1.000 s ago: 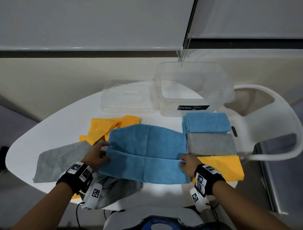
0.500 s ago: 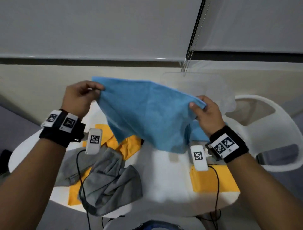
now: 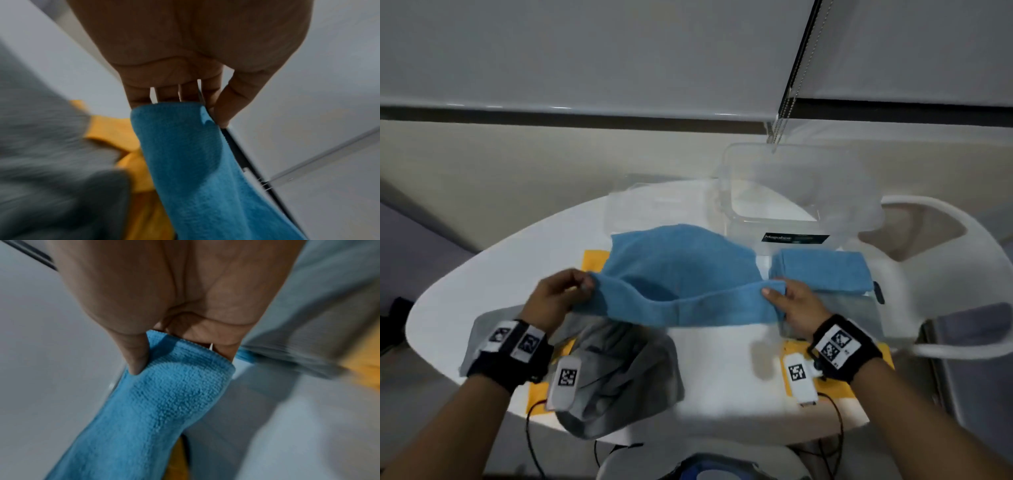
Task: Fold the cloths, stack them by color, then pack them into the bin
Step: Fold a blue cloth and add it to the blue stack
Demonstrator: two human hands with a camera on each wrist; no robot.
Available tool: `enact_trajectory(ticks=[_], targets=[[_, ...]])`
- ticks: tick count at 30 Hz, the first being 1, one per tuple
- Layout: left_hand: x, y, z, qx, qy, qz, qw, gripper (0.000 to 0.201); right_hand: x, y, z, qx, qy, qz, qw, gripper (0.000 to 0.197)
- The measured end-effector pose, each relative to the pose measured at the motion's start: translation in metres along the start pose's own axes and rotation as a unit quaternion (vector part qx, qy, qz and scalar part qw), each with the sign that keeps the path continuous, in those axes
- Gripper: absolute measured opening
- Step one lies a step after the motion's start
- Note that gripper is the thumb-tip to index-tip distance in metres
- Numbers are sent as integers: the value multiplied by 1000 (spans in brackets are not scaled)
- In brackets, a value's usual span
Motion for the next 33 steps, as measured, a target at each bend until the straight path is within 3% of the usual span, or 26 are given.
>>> enact_trajectory(ticks=[2,6,9,12,15,22,30,33], targets=[[46,11,-3,6,-3,68,998,12,-44,7,-9,16,12,-58,998,10],[90,28,-1,30,-59,119,991,35,-106,24,-19,41,140,-175,974,17],[111,32,5,59,-106,136,983,46,-122,29,-22,93,294,-191,932,23],[112,32,9,47,-145,137,979,39,-124,28,-20,99,387,-183,898,27],[98,27,8,21,-185,116,976,21,-122,27,-18,84,395,-188,895,22],[103,11,12,1,-284,125,951,15,-99,11,-23,16,428,-159,890,18],[98,2,12,-29,-331,129,934,17,-100,1,-25,-11,450,-174,876,4],[95,-2,9,-37,-334,133,932,14,-105,0,-24,-9,457,-190,869,15]])
Point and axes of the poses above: each hand's wrist, its own y-axis away from the middle knuckle, its own z-axis out of the back of the hand, x = y × z, the point moved 8 cm from there along -y, towards the middle knuckle, and after that the axes turned 4 degrees about x, right-handed, at the moved point
